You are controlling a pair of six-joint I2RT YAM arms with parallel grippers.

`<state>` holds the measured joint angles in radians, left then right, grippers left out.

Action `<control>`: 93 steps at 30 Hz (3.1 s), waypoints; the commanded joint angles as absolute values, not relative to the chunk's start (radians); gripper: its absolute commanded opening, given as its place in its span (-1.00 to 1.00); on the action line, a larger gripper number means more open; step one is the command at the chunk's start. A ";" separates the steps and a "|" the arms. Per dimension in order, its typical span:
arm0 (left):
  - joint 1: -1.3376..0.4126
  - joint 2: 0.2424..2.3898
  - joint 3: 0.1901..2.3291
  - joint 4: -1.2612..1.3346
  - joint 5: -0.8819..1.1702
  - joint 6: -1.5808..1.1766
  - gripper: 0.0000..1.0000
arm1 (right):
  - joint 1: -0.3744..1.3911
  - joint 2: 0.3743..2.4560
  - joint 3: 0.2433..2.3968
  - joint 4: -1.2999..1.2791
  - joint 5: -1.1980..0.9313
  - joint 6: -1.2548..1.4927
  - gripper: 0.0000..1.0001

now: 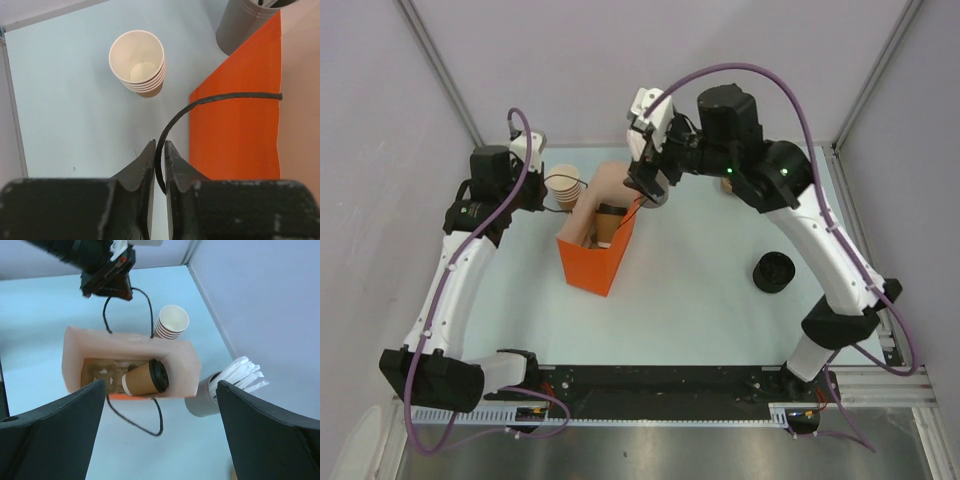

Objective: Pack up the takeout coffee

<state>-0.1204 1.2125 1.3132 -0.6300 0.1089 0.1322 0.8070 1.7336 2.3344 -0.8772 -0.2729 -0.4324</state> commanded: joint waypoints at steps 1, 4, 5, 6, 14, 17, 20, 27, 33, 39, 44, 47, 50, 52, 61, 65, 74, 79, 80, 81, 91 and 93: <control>-0.121 1.209 1.368 -0.635 0.123 0.143 -0.67 | 0.785 1.593 2.225 -0.954 -0.343 -0.560 0.92; -0.121 1.212 1.384 -0.643 0.120 0.143 -0.67 | 0.764 1.542 2.090 -0.951 -0.390 -0.609 0.88; -0.121 1.213 1.393 -0.644 0.117 0.141 -0.66 | 0.756 1.517 2.032 -0.950 -0.417 -0.621 0.86; -0.121 1.215 1.400 -0.647 0.115 0.141 -0.66 | 0.752 1.508 2.010 -0.945 -0.419 -0.643 0.86; -0.121 1.223 1.451 -0.679 0.092 0.143 -0.62 | 0.723 1.531 1.945 -0.874 -0.410 -0.673 0.81; -0.121 1.223 1.453 -0.684 0.087 0.146 -0.60 | 0.710 1.568 1.982 -0.865 -0.420 -0.676 0.81; -0.121 1.221 1.453 -0.687 0.086 0.146 -0.59 | 0.707 1.611 2.022 -0.861 -0.442 -0.678 0.82; -0.121 1.227 1.451 -0.695 0.087 0.143 -0.51 | 0.721 1.684 2.072 -0.853 -0.446 -0.690 0.81; -0.121 1.230 1.454 -0.695 0.084 0.144 -0.50 | 0.733 1.713 2.086 -0.862 -0.465 -0.699 0.37; -0.121 1.233 1.456 -0.693 0.087 0.146 -0.51 | 0.732 1.720 2.089 -0.867 -0.482 -0.695 -0.14; -0.121 1.256 1.480 -0.703 0.097 0.150 -0.62 | 0.729 1.715 2.083 -0.867 -0.488 -0.695 -0.64; -0.121 1.270 1.506 -0.707 0.107 0.156 -0.75 | 0.729 1.709 2.085 -0.877 -0.492 -0.695 -0.87; -0.124 1.296 1.542 -0.715 0.124 0.164 -0.84 | 0.732 1.697 2.089 -0.896 -0.495 -0.693 -0.91; -0.132 1.316 1.563 -0.722 0.138 0.169 -0.87 | 0.736 1.681 2.089 -0.905 -0.491 -0.692 -0.90; -0.239 1.405 1.670 -0.742 0.141 0.206 -0.95 | 0.753 1.589 2.023 -0.888 -0.405 -0.650 -0.90; -0.284 1.440 1.716 -0.747 0.143 0.221 -0.97 | 0.758 1.540 2.006 -0.882 -0.379 -0.634 -0.90; -0.411 1.532 1.827 -0.745 0.158 0.265 -0.97 | 0.781 1.422 1.876 -0.887 -0.335 -0.629 -0.90; -0.459 1.623 1.946 -0.759 0.179 0.275 -0.97 | 0.784 1.379 1.816 -0.882 -0.324 -0.627 -0.90; -0.474 1.643 1.969 -0.764 0.186 0.276 -0.97 | 0.784 1.371 1.815 -0.882 -0.327 -0.627 -0.89; -0.482 1.672 2.011 -0.776 0.189 0.279 -0.97 | 0.787 1.365 1.815 -0.887 -0.330 -0.627 -0.89; -0.551 1.790 2.171 -0.802 0.199 0.291 -0.97 | 0.793 1.332 1.815 -0.899 -0.348 -0.618 -0.88; -0.560 1.796 2.175 -0.793 0.204 0.290 -0.97 | 0.795 1.327 1.806 -0.899 -0.350 -0.618 -0.88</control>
<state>-0.5415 1.7920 2.1151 -0.8108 0.1745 0.2741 0.7864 1.3621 1.8084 -0.9157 -0.3447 -0.6350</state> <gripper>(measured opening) 0.032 0.058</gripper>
